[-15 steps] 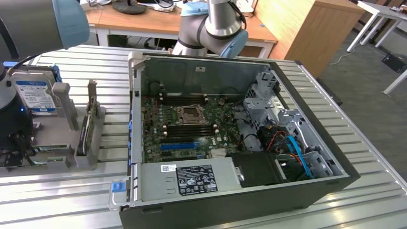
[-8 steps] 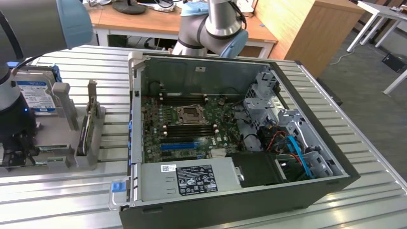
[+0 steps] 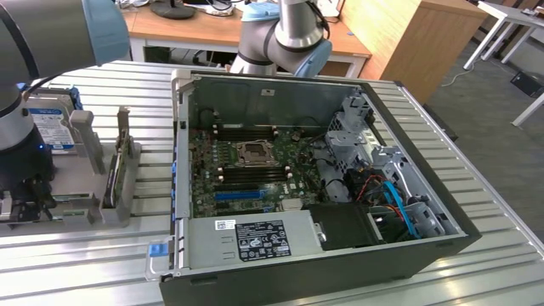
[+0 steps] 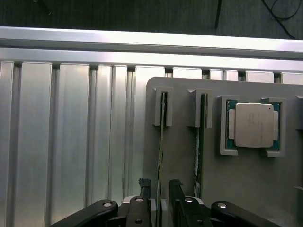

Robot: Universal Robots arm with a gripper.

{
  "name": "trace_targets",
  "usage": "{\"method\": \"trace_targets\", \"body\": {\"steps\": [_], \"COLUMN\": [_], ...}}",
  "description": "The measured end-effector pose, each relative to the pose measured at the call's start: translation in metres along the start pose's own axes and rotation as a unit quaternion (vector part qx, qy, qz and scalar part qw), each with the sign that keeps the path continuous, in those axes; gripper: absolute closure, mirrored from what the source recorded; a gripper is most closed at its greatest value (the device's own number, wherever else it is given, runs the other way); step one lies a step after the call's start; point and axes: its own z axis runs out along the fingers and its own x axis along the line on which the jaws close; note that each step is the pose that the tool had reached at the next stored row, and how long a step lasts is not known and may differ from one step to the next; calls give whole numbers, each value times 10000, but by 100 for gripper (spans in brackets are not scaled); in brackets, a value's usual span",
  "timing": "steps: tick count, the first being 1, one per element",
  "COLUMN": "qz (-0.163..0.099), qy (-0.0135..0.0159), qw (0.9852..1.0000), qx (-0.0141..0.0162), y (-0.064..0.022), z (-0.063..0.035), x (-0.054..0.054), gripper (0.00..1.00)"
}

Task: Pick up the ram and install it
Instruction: 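Pick up the ram and move it above insertion slot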

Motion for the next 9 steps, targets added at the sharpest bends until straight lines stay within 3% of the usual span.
{"method": "trace_targets", "body": {"steps": [9], "qz": [0], "qy": [-1], "qw": [10000], "qx": [1], "y": [-32], "z": [12], "x": [0], "gripper": [70]}}
